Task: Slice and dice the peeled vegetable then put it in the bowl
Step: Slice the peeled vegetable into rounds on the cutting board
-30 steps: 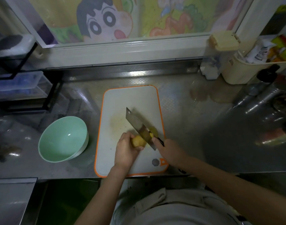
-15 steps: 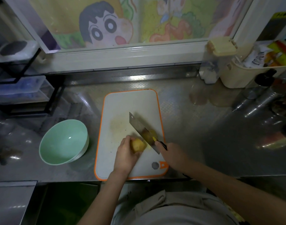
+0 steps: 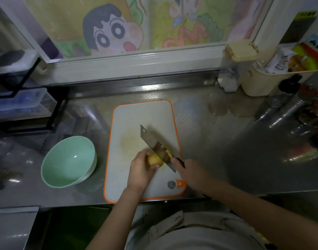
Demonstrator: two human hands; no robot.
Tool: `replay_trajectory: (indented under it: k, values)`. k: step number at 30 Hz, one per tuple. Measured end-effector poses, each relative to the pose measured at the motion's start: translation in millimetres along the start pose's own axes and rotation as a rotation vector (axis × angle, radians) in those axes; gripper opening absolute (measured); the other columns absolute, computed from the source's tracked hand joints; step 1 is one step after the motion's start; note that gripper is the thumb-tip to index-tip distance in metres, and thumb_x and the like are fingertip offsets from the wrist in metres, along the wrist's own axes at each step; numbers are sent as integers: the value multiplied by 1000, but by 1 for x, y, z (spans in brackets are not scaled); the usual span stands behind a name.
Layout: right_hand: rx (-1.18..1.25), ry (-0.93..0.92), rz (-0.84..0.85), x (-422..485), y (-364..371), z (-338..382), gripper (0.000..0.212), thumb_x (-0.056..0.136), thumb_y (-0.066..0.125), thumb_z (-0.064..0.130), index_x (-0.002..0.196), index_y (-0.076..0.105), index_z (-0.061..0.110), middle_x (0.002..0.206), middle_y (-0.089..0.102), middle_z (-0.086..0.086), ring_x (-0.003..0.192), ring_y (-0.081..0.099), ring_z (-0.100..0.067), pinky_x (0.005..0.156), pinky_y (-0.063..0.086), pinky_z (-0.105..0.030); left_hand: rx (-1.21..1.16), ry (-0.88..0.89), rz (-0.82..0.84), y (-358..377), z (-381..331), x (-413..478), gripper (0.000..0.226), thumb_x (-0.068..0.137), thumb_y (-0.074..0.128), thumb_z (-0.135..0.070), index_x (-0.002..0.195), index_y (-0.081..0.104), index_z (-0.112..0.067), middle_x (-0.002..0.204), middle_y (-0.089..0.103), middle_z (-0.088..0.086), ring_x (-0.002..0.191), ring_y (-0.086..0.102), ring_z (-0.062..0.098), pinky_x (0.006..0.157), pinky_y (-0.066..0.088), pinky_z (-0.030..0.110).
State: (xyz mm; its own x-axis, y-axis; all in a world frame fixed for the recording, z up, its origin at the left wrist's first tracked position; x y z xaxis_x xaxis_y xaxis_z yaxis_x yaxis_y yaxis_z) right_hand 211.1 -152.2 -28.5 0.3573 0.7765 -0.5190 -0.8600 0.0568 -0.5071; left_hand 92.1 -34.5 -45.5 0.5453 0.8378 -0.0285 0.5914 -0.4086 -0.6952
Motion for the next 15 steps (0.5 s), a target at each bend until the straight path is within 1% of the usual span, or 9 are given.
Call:
replay_trajectory:
  k: [4, 7, 10, 12, 15]
  values:
    - [-98, -17, -37, 1, -1, 3, 46, 99, 35, 43, 59, 34, 22, 60, 38, -2, 52, 36, -10, 47, 26, -19, 3, -20, -1, 0, 2, 1, 34, 64, 82, -15, 87, 57, -14, 86, 57, -1, 78, 50, 16, 62, 31, 18]
    - [-68, -8, -58, 0, 0, 1, 49, 99, 36, 45, 59, 38, 17, 60, 42, -2, 53, 40, -11, 47, 27, -20, 10, -27, -5, 0, 2, 3, 34, 62, 83, -15, 86, 59, -13, 85, 57, -1, 78, 51, 16, 62, 31, 18]
    - [-76, -8, -23, -2, 4, -2, 45, 99, 32, 45, 61, 38, 21, 66, 48, -7, 58, 46, -16, 49, 30, -20, 27, -19, 1, 1, 0, 4, 35, 62, 83, -15, 87, 60, -12, 86, 58, -1, 79, 52, 16, 62, 31, 17]
    - [-91, 11, -27, -3, 5, -3, 47, 99, 32, 46, 62, 38, 18, 68, 49, -8, 59, 47, -17, 47, 30, -20, 37, -11, 3, 2, -1, 4, 36, 62, 84, -15, 89, 60, -11, 88, 59, -1, 81, 54, 16, 64, 33, 18]
    - [-109, 28, -26, -3, 3, 0, 50, 99, 30, 47, 60, 37, 16, 61, 43, -3, 52, 41, -12, 45, 27, -17, 64, 12, 8, 3, -4, 4, 37, 62, 83, -13, 92, 60, -10, 91, 60, 1, 84, 55, 18, 69, 39, 22]
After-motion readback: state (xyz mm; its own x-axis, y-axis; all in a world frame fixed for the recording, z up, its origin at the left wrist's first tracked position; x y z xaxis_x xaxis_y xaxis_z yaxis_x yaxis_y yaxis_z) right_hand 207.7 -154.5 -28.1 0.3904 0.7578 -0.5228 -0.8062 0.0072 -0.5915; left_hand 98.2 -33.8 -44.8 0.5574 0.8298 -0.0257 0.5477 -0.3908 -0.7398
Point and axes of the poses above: each hand's wrist, its own x-axis towards the middle knuckle, its own y-axis out of the palm, z = x × y, the point moved 7 cm from there along x, towards the middle knuckle
